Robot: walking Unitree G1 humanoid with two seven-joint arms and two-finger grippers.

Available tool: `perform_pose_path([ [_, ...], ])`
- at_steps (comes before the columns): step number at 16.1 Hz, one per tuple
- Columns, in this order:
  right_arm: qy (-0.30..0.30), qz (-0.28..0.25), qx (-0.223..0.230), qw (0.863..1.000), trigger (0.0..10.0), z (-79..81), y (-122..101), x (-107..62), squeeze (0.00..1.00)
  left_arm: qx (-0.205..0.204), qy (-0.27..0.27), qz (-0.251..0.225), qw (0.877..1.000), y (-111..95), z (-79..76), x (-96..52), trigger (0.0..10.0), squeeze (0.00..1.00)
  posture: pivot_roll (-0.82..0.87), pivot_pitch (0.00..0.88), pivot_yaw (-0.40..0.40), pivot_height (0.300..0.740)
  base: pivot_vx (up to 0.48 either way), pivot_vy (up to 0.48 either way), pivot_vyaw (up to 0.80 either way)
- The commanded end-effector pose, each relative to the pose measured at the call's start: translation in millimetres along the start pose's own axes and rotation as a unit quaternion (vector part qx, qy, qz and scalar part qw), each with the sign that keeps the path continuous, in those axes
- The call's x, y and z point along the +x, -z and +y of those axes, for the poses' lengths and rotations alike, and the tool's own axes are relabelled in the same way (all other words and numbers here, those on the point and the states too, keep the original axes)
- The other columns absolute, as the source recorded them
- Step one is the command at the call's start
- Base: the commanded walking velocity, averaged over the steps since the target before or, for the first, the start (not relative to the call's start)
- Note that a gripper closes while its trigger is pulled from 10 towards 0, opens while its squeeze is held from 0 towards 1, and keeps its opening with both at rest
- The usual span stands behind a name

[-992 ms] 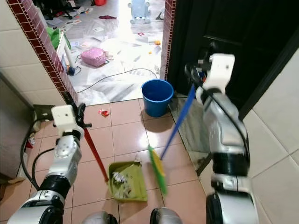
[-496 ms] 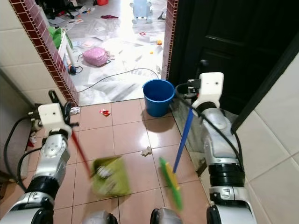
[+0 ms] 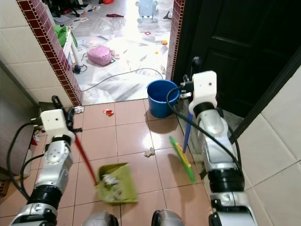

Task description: Sweep floor

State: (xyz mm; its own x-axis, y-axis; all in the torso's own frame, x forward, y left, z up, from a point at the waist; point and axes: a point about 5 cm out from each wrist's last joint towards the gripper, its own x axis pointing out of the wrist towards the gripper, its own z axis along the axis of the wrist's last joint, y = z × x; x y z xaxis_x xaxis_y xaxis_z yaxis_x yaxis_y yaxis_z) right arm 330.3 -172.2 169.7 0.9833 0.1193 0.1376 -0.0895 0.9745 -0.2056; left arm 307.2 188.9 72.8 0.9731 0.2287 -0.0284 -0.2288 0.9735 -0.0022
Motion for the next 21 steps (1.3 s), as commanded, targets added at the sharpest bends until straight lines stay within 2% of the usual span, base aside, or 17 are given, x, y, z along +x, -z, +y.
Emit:
perform_pose_path([
  [1,0.000,-0.032,-0.013,0.999,10.0,-1.2,-12.2,-0.1,0.00,-0.003,0.000,-0.031,1.000,-15.4,0.2,3.8,10.0,0.00,-0.12,0.058,0.010,0.740,0.300,0.000,0.00],
  [8,-0.012,-0.028,-0.027,0.999,10.0,12.0,-1.2,-5.7,0.00,-0.008,-0.004,-0.036,0.999,-21.2,5.5,5.2,10.0,0.00,-0.11,0.045,0.004,0.740,0.376,0.000,0.00],
  [13,-0.004,-0.032,-0.031,0.999,10.0,7.9,-0.7,-4.0,0.00,-0.009,-0.006,-0.037,0.999,-24.0,7.2,7.7,10.0,0.00,-0.11,0.043,0.021,0.740,0.390,0.000,0.00],
  [21,-0.002,-0.034,-0.032,0.999,10.0,7.9,1.3,-1.9,0.00,-0.014,-0.001,-0.038,0.999,-25.3,4.4,8.9,10.0,0.00,-0.12,0.033,0.022,0.740,0.355,0.318,0.00],
])
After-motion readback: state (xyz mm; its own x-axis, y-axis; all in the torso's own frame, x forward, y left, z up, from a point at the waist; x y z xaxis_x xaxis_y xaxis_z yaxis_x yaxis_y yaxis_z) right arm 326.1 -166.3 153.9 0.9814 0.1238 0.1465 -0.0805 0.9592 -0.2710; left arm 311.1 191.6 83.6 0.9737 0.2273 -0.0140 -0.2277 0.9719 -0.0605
